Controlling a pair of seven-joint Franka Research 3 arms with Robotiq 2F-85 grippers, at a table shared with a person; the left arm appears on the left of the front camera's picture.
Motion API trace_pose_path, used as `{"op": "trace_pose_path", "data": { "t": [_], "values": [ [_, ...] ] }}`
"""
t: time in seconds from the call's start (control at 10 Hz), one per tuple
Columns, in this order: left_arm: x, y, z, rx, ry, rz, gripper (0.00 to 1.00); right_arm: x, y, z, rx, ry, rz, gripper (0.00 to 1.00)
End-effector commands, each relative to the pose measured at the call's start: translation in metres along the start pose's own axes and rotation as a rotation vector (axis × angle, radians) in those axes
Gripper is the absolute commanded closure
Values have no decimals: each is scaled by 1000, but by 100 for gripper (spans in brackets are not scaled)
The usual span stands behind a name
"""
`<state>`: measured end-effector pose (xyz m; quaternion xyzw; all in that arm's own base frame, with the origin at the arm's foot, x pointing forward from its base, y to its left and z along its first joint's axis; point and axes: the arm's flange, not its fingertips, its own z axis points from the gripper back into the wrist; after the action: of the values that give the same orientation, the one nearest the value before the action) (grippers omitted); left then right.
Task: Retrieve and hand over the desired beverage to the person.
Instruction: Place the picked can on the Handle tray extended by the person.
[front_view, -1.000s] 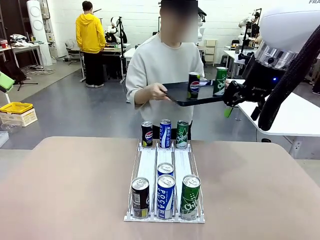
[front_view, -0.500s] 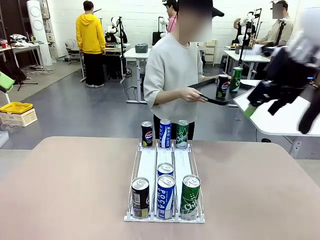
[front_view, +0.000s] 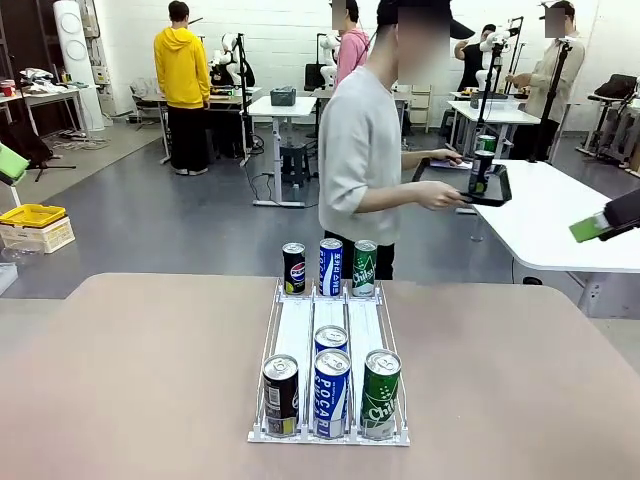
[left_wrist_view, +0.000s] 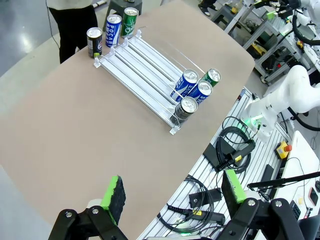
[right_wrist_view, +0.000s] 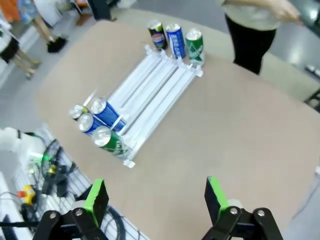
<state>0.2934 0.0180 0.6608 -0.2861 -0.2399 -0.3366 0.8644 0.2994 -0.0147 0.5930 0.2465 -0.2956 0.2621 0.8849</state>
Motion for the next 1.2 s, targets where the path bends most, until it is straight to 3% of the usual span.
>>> {"op": "trace_pose_path", "data": {
  "t": [0.0,0.2,0.5,0.6,1.1],
  "values": [
    [-1,0,1,-14,-7,-15,0,-12,12,23,-24,-27,-58,0],
    [-1,0,1,-14,-7,-15,0,-14,18,46,-109,-21,-131,0],
    [-1,0,1,-14,-7,-15,0,-6,19,56,-136,37,-142,0],
    [-1,0,1,-14,-7,-15,0,-14,17,56,-115,-39,-128,0],
    [-1,0,1,-14,-7,-15,0,-14,17,56,-115,-39,-128,0]
  ]
}}
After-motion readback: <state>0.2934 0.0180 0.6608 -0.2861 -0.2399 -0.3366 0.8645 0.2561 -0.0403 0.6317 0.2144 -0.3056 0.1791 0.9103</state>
